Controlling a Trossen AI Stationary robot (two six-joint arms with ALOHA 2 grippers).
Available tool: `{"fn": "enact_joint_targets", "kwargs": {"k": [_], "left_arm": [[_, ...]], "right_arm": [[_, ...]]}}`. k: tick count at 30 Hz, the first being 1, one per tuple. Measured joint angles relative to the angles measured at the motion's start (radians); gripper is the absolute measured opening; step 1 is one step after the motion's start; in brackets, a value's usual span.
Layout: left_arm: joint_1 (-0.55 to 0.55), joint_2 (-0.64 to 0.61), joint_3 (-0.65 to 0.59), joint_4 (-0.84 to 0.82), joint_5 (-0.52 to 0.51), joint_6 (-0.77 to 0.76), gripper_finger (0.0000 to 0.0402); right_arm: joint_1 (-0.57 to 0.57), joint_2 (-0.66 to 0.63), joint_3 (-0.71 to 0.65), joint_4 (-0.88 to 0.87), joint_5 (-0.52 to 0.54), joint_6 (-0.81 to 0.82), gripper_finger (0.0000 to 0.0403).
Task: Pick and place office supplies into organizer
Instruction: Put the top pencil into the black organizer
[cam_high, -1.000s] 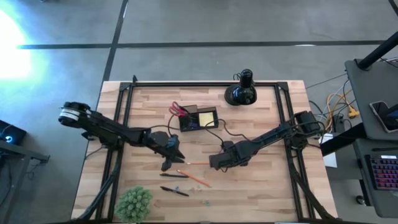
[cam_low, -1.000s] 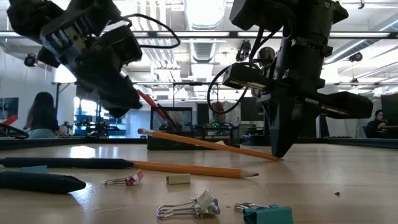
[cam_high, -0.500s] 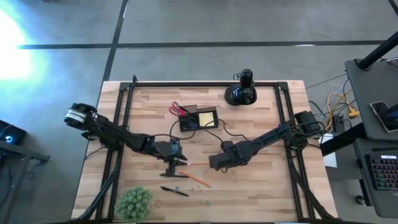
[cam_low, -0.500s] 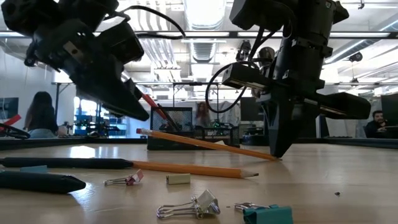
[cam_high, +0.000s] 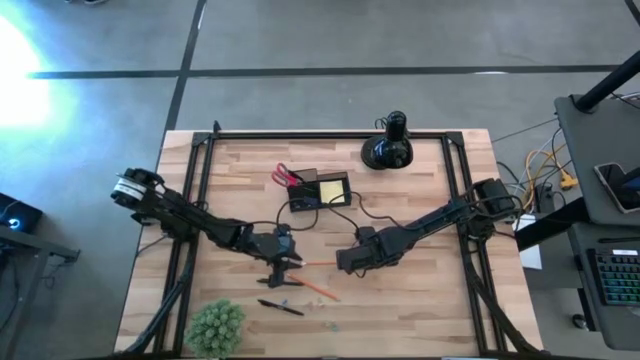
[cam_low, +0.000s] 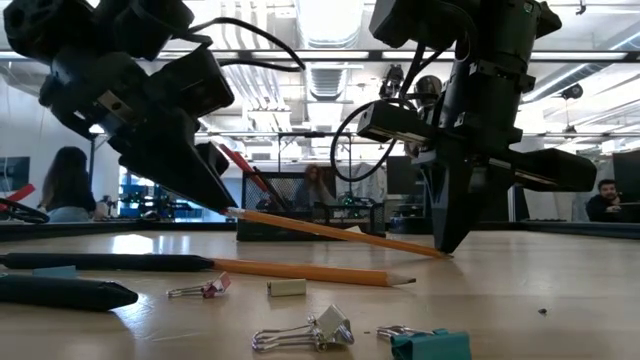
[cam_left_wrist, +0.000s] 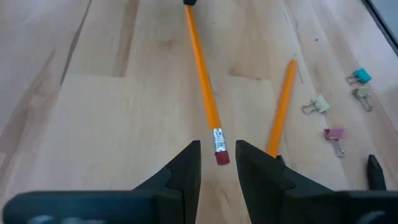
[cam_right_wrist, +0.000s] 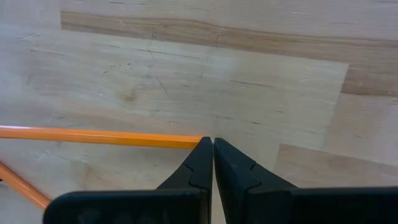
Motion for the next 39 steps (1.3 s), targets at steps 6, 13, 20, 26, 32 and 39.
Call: {"fn": "enact_joint_targets", "kwargs": {"k": [6, 13, 20, 26, 32, 39], "left_arm": [[0.0, 0.005, 0.0, 0.002, -0.023, 0.0, 0.0086], [0.0, 0.013, 0.0, 0.003, -0.03, 0.0, 0.0086], [0.0, 0.025, 0.003, 0.005, -0.04, 0.0, 0.0086], [0.0, 0.048, 0.004, 0.036, -0.024, 0.0, 0.0066], [0.0, 0.047, 0.004, 0.037, -0.024, 0.007, 0.0036], [0.0, 0.047, 0.004, 0.035, -0.024, 0.008, 0.0009]], "right_arm": [[0.0, 0.0, 0.0, 0.0, 0.0, 0.0, 0.0008], [0.0, 0.0, 0.0, 0.0, 0.006, 0.003, 0.0008], [0.0, 0.0, 0.0, 0.0, 0.007, 0.003, 0.0008], [0.0, 0.001, 0.0, 0.003, 0.01, 0.003, 0.0008], [0.0, 0.001, 0.0, 0.004, 0.01, 0.003, 0.0008], [0.0, 0.001, 0.0, 0.005, 0.009, 0.003, 0.0008]]}}
